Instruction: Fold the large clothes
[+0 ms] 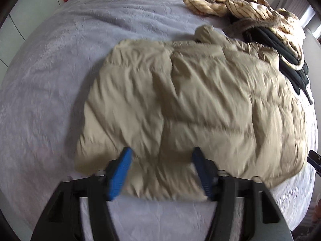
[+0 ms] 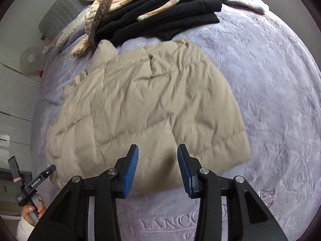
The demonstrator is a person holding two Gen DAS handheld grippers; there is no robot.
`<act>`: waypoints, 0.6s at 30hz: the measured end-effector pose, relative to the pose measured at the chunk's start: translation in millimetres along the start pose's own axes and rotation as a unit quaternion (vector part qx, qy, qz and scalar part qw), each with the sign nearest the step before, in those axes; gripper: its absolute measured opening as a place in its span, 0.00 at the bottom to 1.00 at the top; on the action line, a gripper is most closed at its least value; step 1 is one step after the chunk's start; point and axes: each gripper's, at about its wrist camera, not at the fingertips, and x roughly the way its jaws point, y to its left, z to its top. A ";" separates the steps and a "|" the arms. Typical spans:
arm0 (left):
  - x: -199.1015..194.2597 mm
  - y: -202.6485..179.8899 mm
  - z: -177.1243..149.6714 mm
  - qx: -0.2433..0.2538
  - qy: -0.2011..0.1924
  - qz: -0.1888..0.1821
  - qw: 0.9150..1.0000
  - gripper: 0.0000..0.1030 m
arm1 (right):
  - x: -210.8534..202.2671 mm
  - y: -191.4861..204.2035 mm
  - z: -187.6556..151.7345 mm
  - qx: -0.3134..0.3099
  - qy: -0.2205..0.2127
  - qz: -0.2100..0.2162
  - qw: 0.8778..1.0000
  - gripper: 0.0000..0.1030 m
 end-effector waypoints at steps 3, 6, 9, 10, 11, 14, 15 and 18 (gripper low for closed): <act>-5.1 -5.8 -19.1 0.005 0.000 -0.002 1.000 0.78 | 4.9 -0.4 -21.1 0.011 0.018 0.009 1.000 0.53; -7.0 -8.5 -31.9 0.005 0.009 -0.001 1.000 0.78 | 8.4 -3.6 -31.0 0.020 0.029 0.009 0.999 0.55; -7.6 -10.2 -39.3 0.004 0.018 0.000 1.000 0.78 | 10.3 -9.6 -36.7 0.034 0.034 0.016 0.999 0.65; -7.7 -10.6 -41.3 0.005 0.018 0.000 1.000 0.80 | 10.4 -11.5 -37.8 0.040 0.035 0.019 0.998 0.70; -7.5 -10.0 -42.2 0.005 0.018 0.001 1.000 0.96 | 10.1 -12.9 -39.4 0.045 0.034 0.022 0.998 0.73; -9.3 -13.2 -47.2 0.008 0.013 0.002 1.000 1.00 | 9.4 -14.4 -46.5 0.056 0.034 0.029 0.997 0.79; -8.4 -14.4 -48.4 0.009 0.015 0.003 1.000 1.00 | 10.2 -15.4 -47.0 0.060 0.035 0.032 0.997 0.79; -5.3 -15.3 -51.3 0.007 0.020 0.002 1.000 1.00 | 14.8 -17.1 -51.0 0.073 0.039 0.045 0.996 0.82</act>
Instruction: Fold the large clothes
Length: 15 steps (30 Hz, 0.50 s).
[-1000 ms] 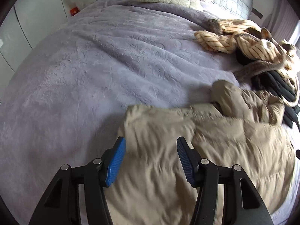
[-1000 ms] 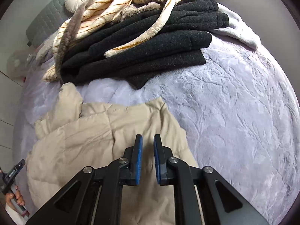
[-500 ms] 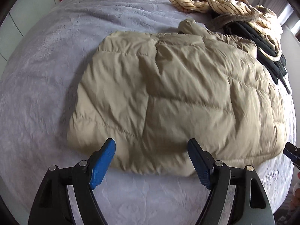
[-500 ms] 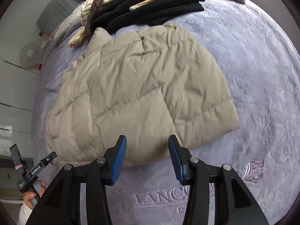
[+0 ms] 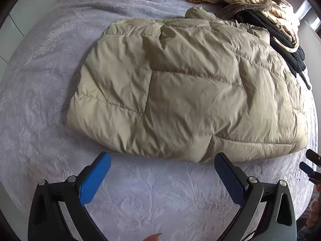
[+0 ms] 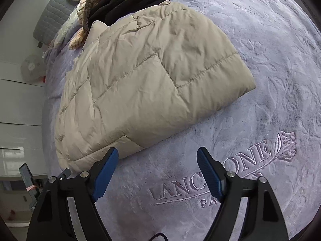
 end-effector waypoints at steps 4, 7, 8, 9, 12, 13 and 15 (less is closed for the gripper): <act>2.7 -0.1 -2.6 -0.001 0.001 0.008 1.000 1.00 | 2.3 -3.4 -2.8 0.018 -0.014 0.022 1.000 0.82; 3.5 2.1 -4.6 -0.001 0.002 0.011 1.000 1.00 | 4.5 -7.2 -5.9 0.038 -0.017 0.043 0.998 0.82; 4.2 3.4 -4.7 -0.003 0.003 0.011 1.000 1.00 | 5.9 -8.7 -6.1 0.046 -0.017 0.048 0.998 0.82; 5.0 4.4 -4.8 -0.005 0.004 0.011 1.000 1.00 | 6.8 -10.3 -6.4 0.053 -0.019 0.050 0.997 0.82; 8.0 14.3 -4.4 -0.026 0.008 0.007 1.000 1.00 | 10.0 -15.5 -6.7 0.078 -0.021 0.064 0.995 0.82; 9.6 19.2 -4.2 -0.034 0.009 0.001 0.999 1.00 | 11.0 -18.6 -6.9 0.090 -0.020 0.074 0.993 0.82; 12.5 30.4 -4.2 -0.057 0.011 -0.018 0.998 1.00 | 13.8 -24.3 -7.4 0.115 -0.017 0.100 0.988 0.82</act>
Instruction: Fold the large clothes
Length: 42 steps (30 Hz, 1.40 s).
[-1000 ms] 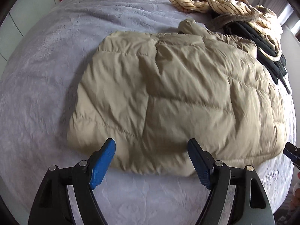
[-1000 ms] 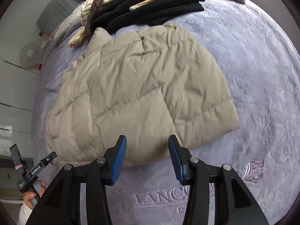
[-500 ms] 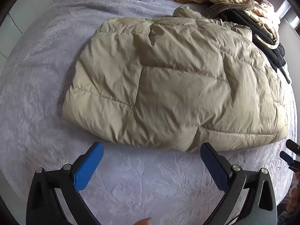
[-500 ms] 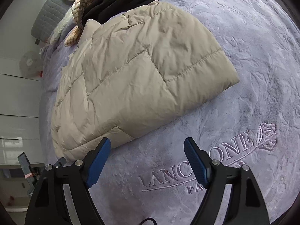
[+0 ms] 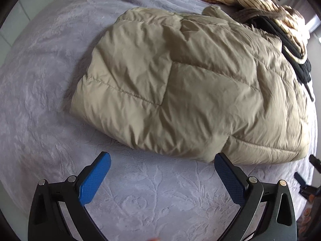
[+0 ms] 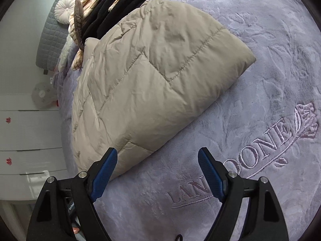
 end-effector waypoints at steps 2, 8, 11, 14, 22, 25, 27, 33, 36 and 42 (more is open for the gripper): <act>2.9 12.0 1.2 -0.026 0.001 -0.022 0.999 1.00 | 1.8 -7.3 1.9 0.027 0.001 0.023 0.999 0.82; 24.7 55.7 6.5 -0.142 0.017 -0.192 0.971 1.00 | 12.1 -19.4 7.2 0.061 -0.002 0.058 0.996 0.82; 38.7 69.0 8.7 -0.176 0.008 -0.231 0.957 1.00 | 22.2 -28.0 12.1 0.079 -0.002 0.080 0.994 0.82; 48.5 70.9 14.1 -0.188 -0.002 -0.249 0.950 1.00 | 37.4 -34.7 18.8 0.098 -0.002 0.109 0.989 0.82; 70.0 62.3 36.7 -0.218 -0.019 -0.280 0.935 1.00 | 80.6 -26.2 41.2 0.098 0.004 0.181 0.979 0.83; 75.5 60.5 39.4 -0.246 -0.026 -0.275 0.929 1.00 | 89.0 -23.6 49.2 0.107 -0.005 0.193 0.975 0.84; 76.2 60.9 40.0 -0.259 -0.028 -0.262 0.929 0.86 | 90.1 -21.8 51.3 0.110 -0.004 0.194 0.975 0.84; 55.5 66.8 40.1 -0.235 -0.048 -0.291 0.926 0.20 | 86.5 -20.3 51.7 0.143 0.013 0.189 0.971 0.52; 31.5 57.6 42.7 -0.185 -0.068 -0.279 0.940 0.20 | 77.9 -14.7 51.1 0.138 0.015 0.212 0.967 0.28; -2.3 60.0 29.0 -0.163 -0.073 -0.297 0.938 0.20 | 49.8 0.4 37.4 0.095 0.025 0.227 0.969 0.23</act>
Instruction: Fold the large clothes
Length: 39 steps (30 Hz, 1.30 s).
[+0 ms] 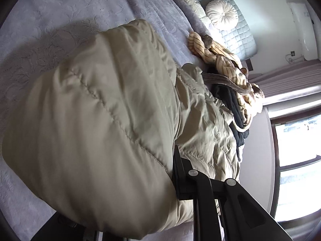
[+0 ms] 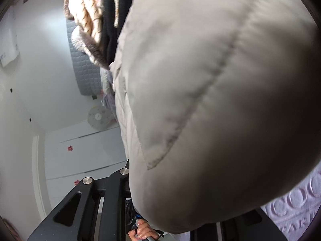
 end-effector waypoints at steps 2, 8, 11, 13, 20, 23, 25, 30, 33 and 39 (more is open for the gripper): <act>-11.3 0.2 -8.5 0.006 0.009 0.000 1.000 0.20 | -9.1 -0.3 -11.2 -0.003 0.006 -0.004 1.000 0.23; -41.5 16.1 -49.8 0.017 0.055 0.007 0.998 0.20 | -40.1 -22.1 -50.2 0.020 0.029 -0.017 0.999 0.23; -50.7 31.8 -73.0 0.013 0.081 0.013 0.997 0.20 | -54.5 -42.0 -73.9 0.038 0.036 -0.022 0.998 0.23; -50.7 45.3 -85.1 0.008 0.095 0.017 0.995 0.20 | -60.1 -56.4 -78.6 0.052 0.037 -0.028 0.998 0.24; -40.0 70.8 -98.6 -0.013 0.124 0.105 0.987 0.59 | -61.0 -76.7 -82.4 0.084 0.027 -0.072 0.993 0.46; -51.3 67.7 -96.9 0.017 0.131 0.139 0.982 0.63 | -67.1 -59.5 -86.8 0.058 0.039 -0.107 0.992 0.66; -62.1 61.6 -94.3 0.035 0.134 0.159 0.977 0.63 | -71.8 -45.5 -90.0 0.039 0.053 -0.129 0.989 0.76; -100.7 45.3 -87.6 0.091 0.118 0.201 0.968 0.63 | -77.6 -6.1 -99.5 -0.038 0.085 -0.183 0.979 0.79; -115.9 32.9 -84.8 0.113 0.101 0.213 0.965 0.63 | -64.6 29.8 -105.9 -0.097 0.099 -0.199 0.970 0.79; -135.8 5.1 -78.5 0.159 0.069 0.218 0.960 0.63 | -6.6 73.7 -158.1 -0.232 0.128 -0.256 0.930 0.80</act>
